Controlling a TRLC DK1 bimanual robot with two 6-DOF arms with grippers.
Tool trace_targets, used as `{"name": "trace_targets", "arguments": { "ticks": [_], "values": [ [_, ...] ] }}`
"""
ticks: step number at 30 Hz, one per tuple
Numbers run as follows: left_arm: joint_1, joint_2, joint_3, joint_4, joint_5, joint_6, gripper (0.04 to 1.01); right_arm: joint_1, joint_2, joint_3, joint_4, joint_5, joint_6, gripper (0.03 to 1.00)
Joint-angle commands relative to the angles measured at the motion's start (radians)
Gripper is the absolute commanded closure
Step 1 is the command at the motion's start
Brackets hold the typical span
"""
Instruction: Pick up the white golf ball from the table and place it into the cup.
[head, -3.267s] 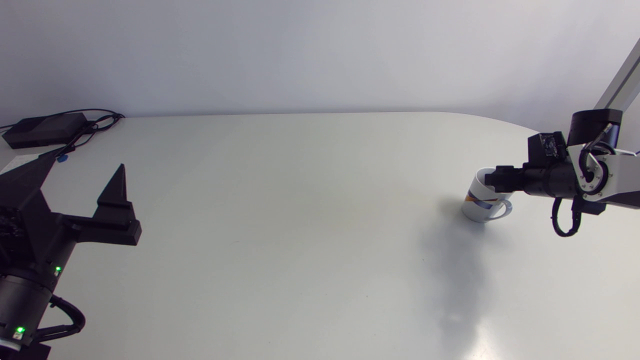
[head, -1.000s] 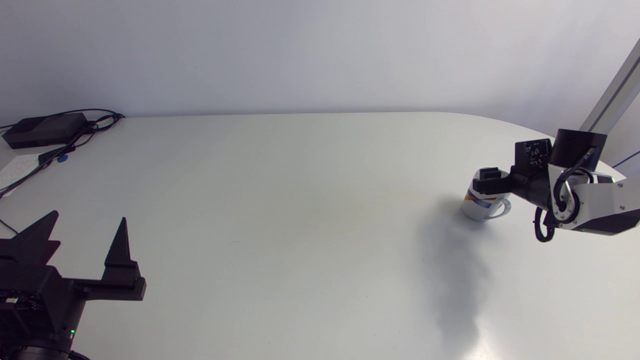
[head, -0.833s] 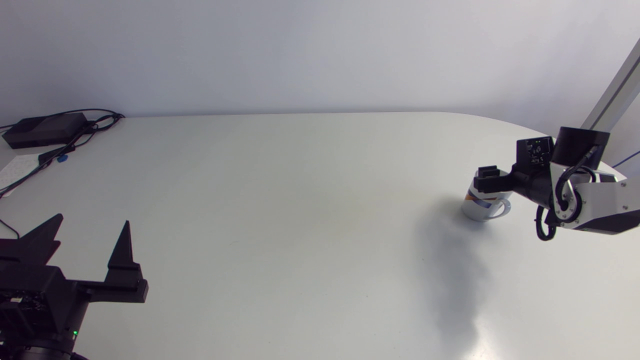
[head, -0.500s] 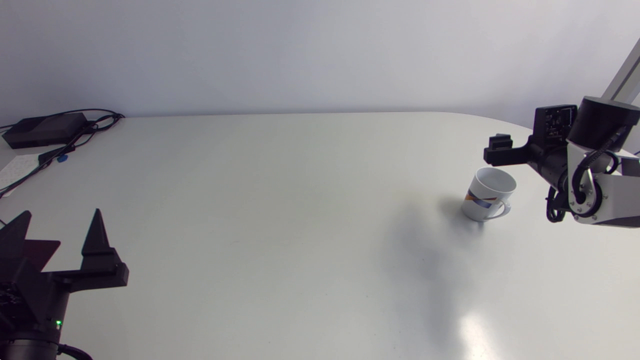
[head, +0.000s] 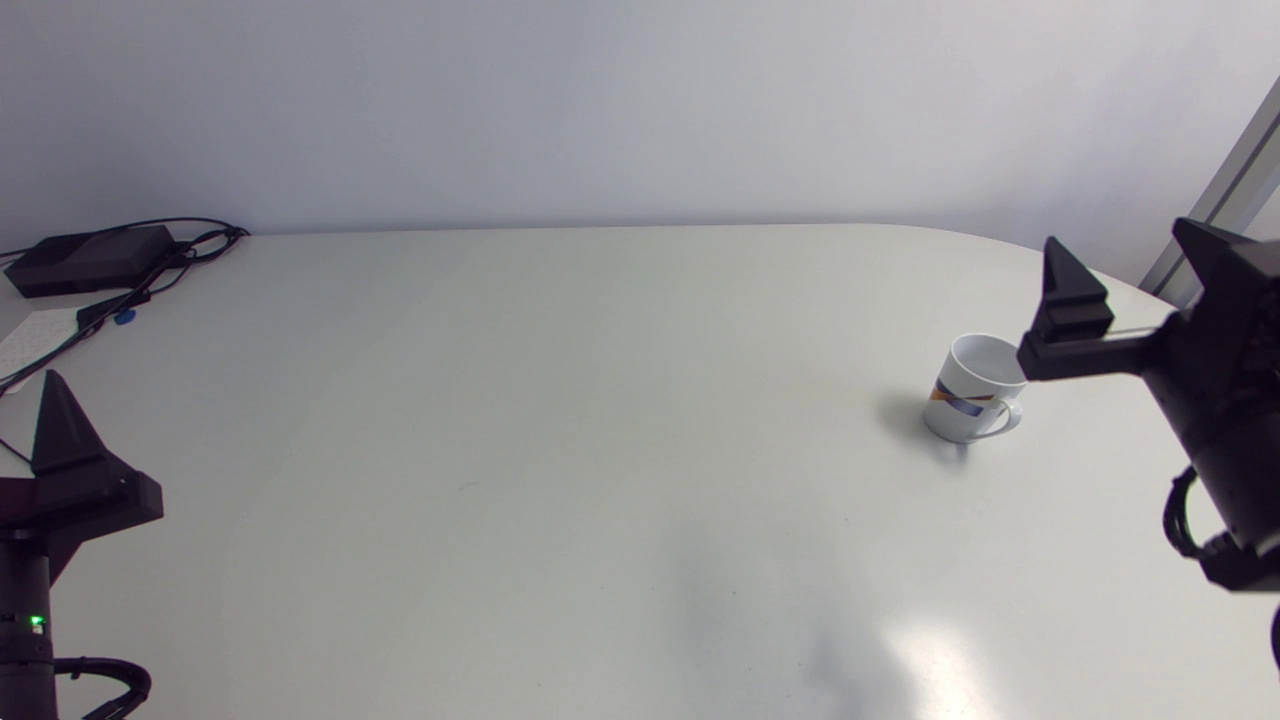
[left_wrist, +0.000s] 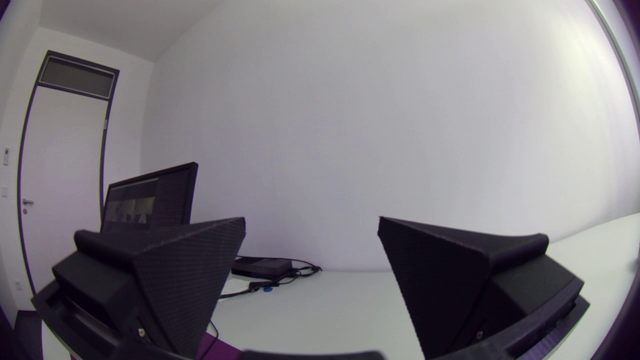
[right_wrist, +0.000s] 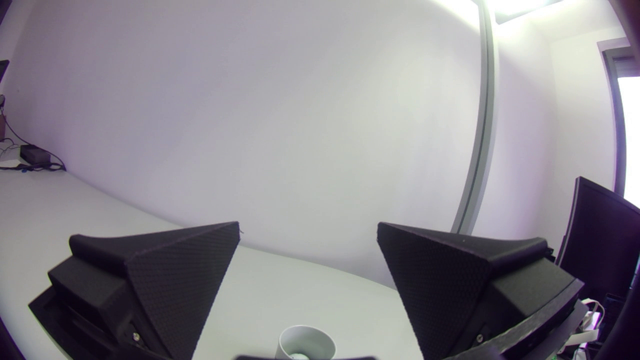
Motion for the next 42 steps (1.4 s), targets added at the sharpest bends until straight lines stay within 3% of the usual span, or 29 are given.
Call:
{"name": "trace_targets", "arguments": {
  "ticks": [1,8,12,16,22,23,25,26,30,34,37,42],
  "values": [
    [0.010,-0.016,-0.021,0.017,0.009,-0.001,0.118,0.022,-0.154,-0.106,-0.038,0.015,-0.043,0.067],
    [0.026,-0.010,-0.021,0.002,0.123,-0.080,0.118,0.084,-0.575,-0.264,-0.256,0.015,-0.045,0.067],
    [0.067,-0.006,-0.021,0.008,0.198,-0.096,0.120,0.124,-0.747,-0.321,-0.340,0.029,-0.101,0.067],
    [0.124,-0.009,-0.021,0.009,0.272,-0.154,0.120,0.120,-0.743,-0.358,-0.362,0.048,-0.143,0.067],
    [0.156,-0.007,-0.021,-0.008,0.299,-0.241,0.118,0.123,-0.744,-0.358,-0.371,0.083,-0.134,0.067],
    [0.156,-0.002,-0.021,-0.020,0.335,-0.261,0.115,0.133,-0.744,-0.358,-0.376,0.100,-0.135,0.067],
    [0.161,-0.001,-0.021,-0.047,0.460,-0.270,0.089,0.140,-0.744,-0.358,-0.382,0.109,-0.147,0.067],
    [0.161,-0.002,-0.021,-0.055,0.477,-0.270,0.087,0.140,-0.744,-0.358,-0.385,0.115,-0.149,0.067],
    [0.164,-0.009,-0.021,-0.115,0.497,-0.280,0.087,0.135,-0.744,-0.358,-0.418,0.126,-0.135,0.067],
    [0.170,-0.013,-0.021,-0.170,0.558,-0.309,0.062,0.132,-0.743,-0.358,-0.478,0.124,-0.089,0.067],
    [0.170,-0.015,-0.021,-0.213,0.566,-0.318,0.054,0.130,-0.743,-0.358,-0.500,0.120,-0.066,0.067],
    [0.170,-0.015,-0.021,-0.340,0.568,-0.318,0.052,0.126,-0.738,-0.358,-0.558,0.111,-0.052,0.067]
  ]
}}
